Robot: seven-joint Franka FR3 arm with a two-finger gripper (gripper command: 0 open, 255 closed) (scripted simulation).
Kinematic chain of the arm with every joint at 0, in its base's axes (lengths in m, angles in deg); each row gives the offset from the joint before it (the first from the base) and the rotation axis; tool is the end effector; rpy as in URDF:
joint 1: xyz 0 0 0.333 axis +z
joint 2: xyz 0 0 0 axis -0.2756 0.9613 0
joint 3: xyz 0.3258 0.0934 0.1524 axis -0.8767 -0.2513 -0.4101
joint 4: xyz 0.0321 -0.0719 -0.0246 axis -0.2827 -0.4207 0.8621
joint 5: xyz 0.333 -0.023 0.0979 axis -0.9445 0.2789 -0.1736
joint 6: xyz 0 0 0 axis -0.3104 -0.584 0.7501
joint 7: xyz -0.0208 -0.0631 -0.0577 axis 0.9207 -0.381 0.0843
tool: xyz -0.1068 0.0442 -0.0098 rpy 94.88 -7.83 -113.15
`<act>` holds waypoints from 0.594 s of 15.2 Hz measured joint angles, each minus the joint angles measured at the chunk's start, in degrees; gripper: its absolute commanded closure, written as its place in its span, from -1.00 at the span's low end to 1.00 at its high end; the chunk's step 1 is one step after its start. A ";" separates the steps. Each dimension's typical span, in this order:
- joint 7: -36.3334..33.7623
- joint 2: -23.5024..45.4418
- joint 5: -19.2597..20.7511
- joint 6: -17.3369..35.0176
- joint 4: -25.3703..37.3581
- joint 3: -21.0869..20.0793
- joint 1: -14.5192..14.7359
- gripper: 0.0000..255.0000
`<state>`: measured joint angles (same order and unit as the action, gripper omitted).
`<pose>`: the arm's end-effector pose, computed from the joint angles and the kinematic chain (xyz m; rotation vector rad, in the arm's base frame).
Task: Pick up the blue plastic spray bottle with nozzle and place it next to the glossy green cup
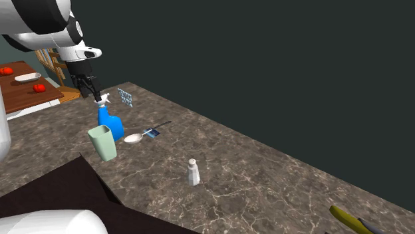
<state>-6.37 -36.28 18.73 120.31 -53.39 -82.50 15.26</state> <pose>0.5161 0.4304 0.4191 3.0666 -0.2917 -0.0490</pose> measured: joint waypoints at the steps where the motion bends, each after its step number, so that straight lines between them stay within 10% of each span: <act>1: 0.12 -0.32 -0.10 -1.30 1.00 -0.04 -0.01 -1.00; 9: 0.14 -0.87 -0.30 -4.52 3.64 -0.20 0.22 -1.00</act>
